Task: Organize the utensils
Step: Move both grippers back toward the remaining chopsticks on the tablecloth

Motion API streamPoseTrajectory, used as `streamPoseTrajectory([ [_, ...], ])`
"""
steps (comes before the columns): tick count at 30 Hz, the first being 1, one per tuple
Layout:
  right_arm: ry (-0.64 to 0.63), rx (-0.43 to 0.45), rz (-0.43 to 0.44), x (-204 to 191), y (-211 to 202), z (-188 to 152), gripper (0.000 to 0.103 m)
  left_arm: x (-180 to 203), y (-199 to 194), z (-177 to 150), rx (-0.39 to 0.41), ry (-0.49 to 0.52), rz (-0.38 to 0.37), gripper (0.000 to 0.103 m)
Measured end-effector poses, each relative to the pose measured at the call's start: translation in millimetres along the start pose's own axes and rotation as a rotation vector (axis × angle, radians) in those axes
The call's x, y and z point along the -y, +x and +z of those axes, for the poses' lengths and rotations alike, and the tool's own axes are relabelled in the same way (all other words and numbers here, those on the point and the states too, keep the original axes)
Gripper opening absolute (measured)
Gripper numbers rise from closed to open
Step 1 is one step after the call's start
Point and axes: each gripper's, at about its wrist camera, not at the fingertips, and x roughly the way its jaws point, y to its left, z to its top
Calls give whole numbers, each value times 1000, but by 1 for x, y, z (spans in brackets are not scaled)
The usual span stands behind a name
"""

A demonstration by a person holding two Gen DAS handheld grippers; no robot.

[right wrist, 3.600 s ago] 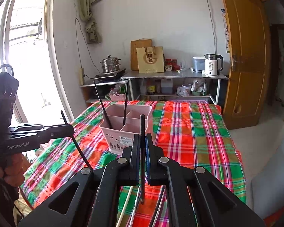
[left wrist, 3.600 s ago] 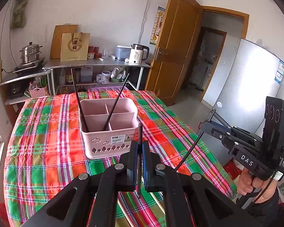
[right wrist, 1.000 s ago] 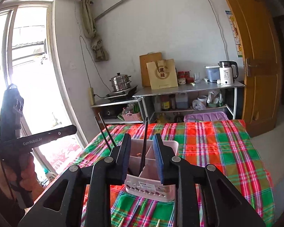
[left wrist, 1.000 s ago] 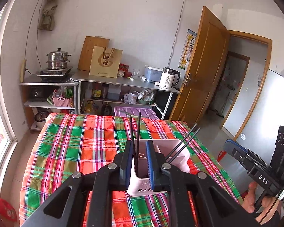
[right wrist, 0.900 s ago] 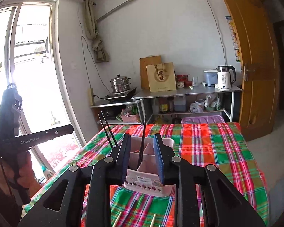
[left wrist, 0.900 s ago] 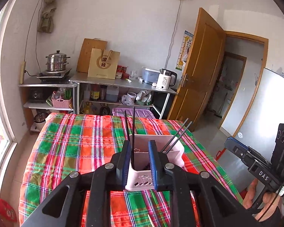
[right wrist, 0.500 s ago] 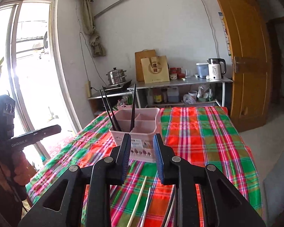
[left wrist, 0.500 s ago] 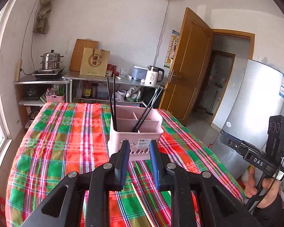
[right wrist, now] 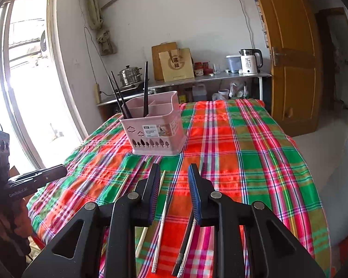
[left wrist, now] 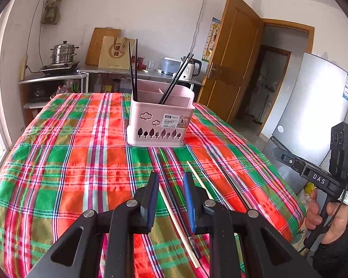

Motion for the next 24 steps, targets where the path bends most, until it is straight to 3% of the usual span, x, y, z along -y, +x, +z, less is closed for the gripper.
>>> streamPoseTrajectory([
  [11,11,-65,-21,10,26,-5,25,0,39,4,-91,3,7,21],
  [24,-14,-232,-70,26,98,2,25,-4,132,29,-282,28,10,21],
])
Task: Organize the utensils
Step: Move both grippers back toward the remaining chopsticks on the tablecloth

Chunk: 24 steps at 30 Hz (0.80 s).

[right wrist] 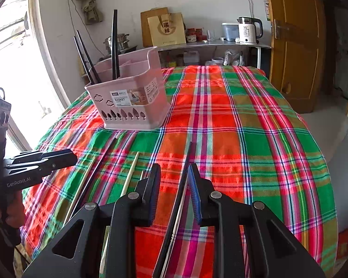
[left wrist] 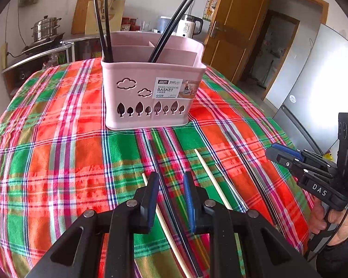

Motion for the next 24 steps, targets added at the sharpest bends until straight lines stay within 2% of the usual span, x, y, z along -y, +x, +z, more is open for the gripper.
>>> streamPoseTrajectory([
  [6,-6,-68,-17,4,31,8,22,-10,36,15,-67,-18,29,21],
  [14,-27,-127,-32,3,58,16,19,-15,61,21,-125,-21,54,21],
  [24,-39,-165,-65,2,72,18,11,0,72,26,-130,32,116,21],
])
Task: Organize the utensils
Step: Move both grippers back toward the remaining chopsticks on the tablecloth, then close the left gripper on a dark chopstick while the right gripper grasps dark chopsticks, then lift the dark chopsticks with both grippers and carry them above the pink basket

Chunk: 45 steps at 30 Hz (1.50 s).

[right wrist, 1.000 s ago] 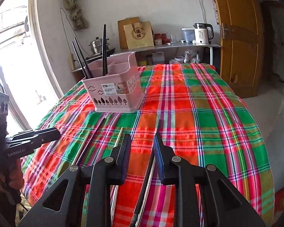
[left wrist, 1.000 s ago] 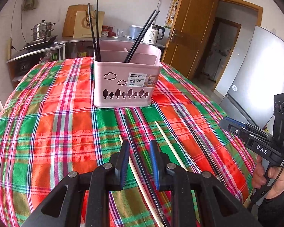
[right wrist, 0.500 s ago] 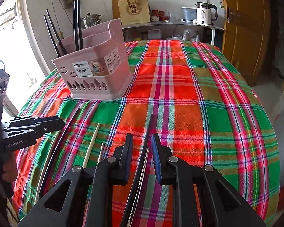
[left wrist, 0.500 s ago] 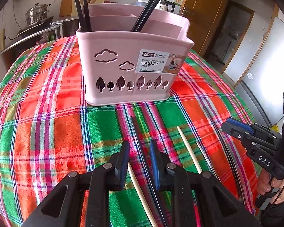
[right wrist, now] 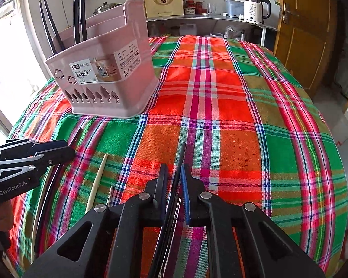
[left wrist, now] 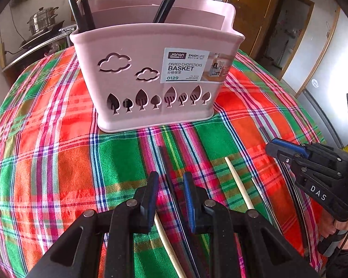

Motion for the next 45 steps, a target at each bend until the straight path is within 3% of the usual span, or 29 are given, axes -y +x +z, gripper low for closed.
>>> streamPoseTrajectory([
  [3,0,-4,-3,-1,1,2,7,8,-1,-1,3,14,25,17],
  [5,6,-4,4,-1,1,2,7,11,-2,-1,3,14,28,8],
  [14,35,53,42,-1,-20,10,6,0,-15,6,18,-51,-40,6],
  [36,-8,386,75,-24,-145,49,5,2,-162,44,320,-29,-125,4],
  [45,-12,412,82,-24,-159,41,5,6,-181,33,359,-19,-142,4],
])
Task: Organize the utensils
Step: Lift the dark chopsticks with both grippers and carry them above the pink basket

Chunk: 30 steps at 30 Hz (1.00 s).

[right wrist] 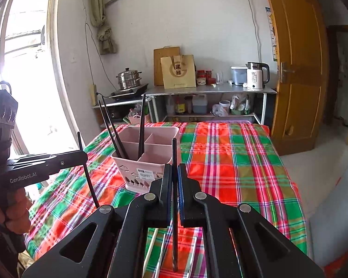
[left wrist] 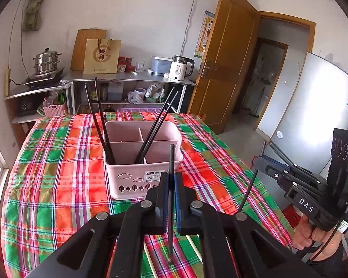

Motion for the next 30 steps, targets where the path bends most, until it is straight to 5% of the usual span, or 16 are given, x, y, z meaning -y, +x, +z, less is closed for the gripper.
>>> streamPoseTrajectory([
  [22,-65,-25,-19,-12,-43,-11,5,10,-44,-26,-33,89,1,4],
  [30,-61,22,-1,-17,-41,5,4,2,-43,-13,-30,62,-6,4],
])
